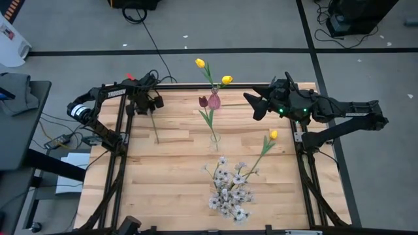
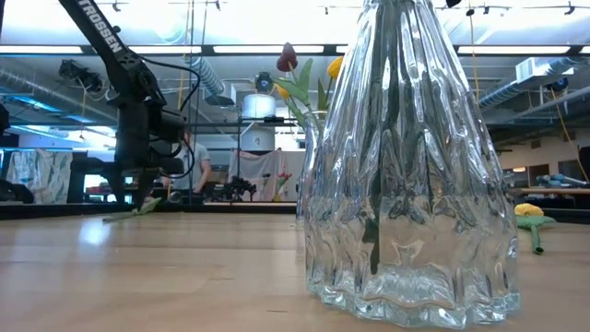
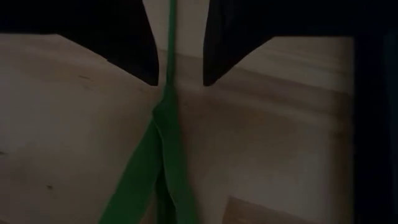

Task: Sort flowers into vase by color
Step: Put the left red flower into the top transparent vase

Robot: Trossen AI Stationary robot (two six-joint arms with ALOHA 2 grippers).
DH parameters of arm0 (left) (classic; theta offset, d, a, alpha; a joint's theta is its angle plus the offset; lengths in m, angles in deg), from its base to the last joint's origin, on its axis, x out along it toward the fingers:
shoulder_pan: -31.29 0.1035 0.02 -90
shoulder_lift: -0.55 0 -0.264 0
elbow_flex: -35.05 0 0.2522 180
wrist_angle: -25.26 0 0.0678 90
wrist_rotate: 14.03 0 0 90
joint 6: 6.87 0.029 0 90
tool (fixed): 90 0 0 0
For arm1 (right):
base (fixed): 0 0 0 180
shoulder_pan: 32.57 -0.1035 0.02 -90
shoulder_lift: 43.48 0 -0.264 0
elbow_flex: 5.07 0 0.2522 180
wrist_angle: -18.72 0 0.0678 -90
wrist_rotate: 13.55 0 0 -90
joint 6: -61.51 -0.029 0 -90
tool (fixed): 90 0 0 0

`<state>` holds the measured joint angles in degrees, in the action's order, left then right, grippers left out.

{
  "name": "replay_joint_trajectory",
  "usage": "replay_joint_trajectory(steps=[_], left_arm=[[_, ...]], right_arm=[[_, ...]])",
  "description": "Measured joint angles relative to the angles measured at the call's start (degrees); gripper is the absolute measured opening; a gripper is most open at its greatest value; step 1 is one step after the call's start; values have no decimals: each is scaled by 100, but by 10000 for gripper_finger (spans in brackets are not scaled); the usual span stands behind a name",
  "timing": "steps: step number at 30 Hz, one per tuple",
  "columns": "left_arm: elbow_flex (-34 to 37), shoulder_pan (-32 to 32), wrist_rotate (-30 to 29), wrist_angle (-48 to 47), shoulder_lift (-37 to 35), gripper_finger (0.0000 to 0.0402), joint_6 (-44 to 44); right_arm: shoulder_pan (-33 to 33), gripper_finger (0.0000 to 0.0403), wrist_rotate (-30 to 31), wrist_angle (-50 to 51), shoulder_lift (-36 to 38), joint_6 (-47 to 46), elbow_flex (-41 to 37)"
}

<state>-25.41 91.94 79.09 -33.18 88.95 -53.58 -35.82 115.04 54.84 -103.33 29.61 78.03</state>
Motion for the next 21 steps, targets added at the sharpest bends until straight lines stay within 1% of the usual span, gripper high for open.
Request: replay_joint_trajectory(steps=[9,14,21], left_arm=[[0,-34,-105,113,0,136,-8],[0,-213,-214,110,9,136,-51],[-20,-486,-229,100,249,135,-177]], right_arm=[[0,306,-111,0,0,7,0],[0,306,-110,0,0,13,0],[0,306,-105,-3,0,6,0]])
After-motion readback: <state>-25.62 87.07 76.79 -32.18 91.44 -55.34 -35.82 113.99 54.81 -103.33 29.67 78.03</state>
